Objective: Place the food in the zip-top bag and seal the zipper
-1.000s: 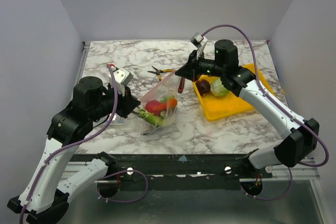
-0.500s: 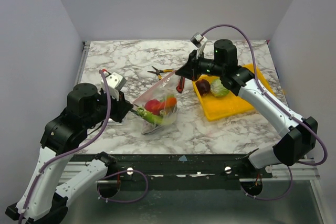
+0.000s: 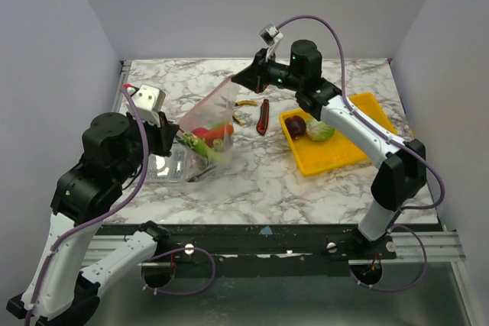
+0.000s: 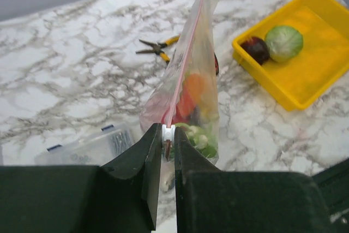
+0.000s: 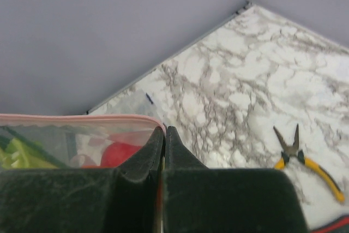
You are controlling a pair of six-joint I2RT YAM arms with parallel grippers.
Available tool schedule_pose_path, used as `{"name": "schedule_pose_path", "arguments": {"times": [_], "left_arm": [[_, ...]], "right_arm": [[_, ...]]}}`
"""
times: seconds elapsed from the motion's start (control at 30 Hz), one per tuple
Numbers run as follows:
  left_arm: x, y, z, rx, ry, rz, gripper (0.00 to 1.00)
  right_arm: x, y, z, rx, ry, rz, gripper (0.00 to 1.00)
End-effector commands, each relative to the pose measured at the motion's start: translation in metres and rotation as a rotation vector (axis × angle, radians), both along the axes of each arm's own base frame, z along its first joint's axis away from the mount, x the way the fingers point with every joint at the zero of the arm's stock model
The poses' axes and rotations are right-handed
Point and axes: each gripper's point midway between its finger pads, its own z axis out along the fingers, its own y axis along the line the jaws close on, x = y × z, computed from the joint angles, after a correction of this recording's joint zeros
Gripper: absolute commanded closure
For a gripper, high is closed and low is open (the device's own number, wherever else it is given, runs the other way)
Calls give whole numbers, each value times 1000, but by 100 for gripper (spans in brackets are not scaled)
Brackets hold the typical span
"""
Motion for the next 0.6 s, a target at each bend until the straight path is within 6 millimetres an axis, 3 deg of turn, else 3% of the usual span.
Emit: {"name": "schedule_pose_path", "arguments": {"times": [0.0, 0.03, 0.13, 0.23, 0.33, 0.4, 0.57], "left_arm": [[23, 15, 58, -26, -195, 112, 90], [23, 9, 58, -24, -196, 78, 87], [18, -17, 42, -33, -143, -64, 76], [11, -31, 7, -27, -71, -145, 50], [5, -25, -23, -4, -32, -135, 30], [-5, -24, -30, 6, -36, -168, 25], [-25, -14, -20, -6, -96, -174, 19]], "right_arm": [[51, 6, 61, 150, -167, -117, 100], [53, 8, 65, 170, -193, -106, 100], [48, 13, 51, 173, -243, -59, 100], [34, 10, 9, 122, -247, -12, 100], [10, -1, -31, 86, -260, 21, 100], [-7, -14, -57, 56, -242, 12, 100], [-43, -50, -90, -26, -177, -49, 100]]}}
